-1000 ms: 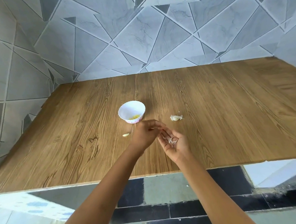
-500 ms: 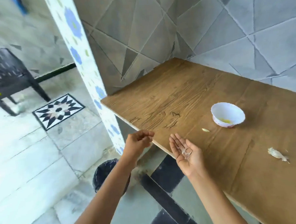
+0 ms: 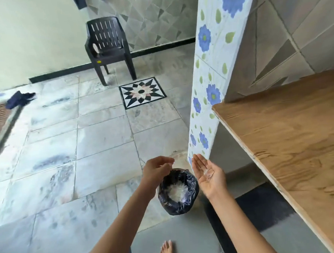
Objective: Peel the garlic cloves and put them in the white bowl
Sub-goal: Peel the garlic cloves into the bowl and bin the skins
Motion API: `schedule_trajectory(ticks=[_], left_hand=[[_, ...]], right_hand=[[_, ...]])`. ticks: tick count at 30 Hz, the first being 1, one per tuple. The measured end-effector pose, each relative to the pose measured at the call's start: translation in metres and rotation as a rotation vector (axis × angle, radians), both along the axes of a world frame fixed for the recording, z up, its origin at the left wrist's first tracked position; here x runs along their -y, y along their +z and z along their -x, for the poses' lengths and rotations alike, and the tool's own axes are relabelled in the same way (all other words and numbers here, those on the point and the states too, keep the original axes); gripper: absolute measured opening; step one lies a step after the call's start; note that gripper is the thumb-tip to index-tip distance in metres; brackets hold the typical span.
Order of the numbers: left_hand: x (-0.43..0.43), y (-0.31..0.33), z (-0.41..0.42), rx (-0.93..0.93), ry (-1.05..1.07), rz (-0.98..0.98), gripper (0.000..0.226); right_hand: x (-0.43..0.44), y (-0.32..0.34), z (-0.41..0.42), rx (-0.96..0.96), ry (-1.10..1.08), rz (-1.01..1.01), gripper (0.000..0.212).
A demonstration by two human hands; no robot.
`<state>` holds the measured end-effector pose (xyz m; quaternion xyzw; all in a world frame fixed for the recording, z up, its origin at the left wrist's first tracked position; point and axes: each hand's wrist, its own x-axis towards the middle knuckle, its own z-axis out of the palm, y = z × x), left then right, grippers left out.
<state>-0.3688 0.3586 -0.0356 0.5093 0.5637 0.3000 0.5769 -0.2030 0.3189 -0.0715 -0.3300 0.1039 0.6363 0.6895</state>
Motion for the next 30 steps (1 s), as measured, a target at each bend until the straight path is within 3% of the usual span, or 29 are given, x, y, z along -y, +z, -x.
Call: schedule_trajectory(ticks=[3,9,16,23,26,30], left_hand=[[-0.044,-0.029,0.011,-0.005,0.016,0.026,0.014],[-0.111,-0.115,0.003,-0.055,-0.006,0.114,0.021],[-0.172,-0.320,-0.031,-0.120,-0.038,0.216,0.026],[-0.178,-0.501,-0.046,0.005,0.126,0.398,0.019],[-0.171,-0.548,-0.045,-0.094,0.079,0.376,0.020],[-0.157,-0.561,-0.053,-0.175,0.030,0.312,0.019]], right_hand=[[-0.043,-0.035,0.014,-0.013,-0.048,0.051,0.033],[-0.100,-0.110,0.016,-0.005,-0.067,0.182,0.034],[-0.153,-0.283,-0.001,0.072,-0.026,0.387,0.037],[-0.175,-0.442,-0.013,0.123,0.082,0.513,0.049],[-0.175,-0.477,-0.015,0.095,0.153,0.535,0.063],[-0.178,-0.498,-0.016,0.115,0.260,0.583,0.070]])
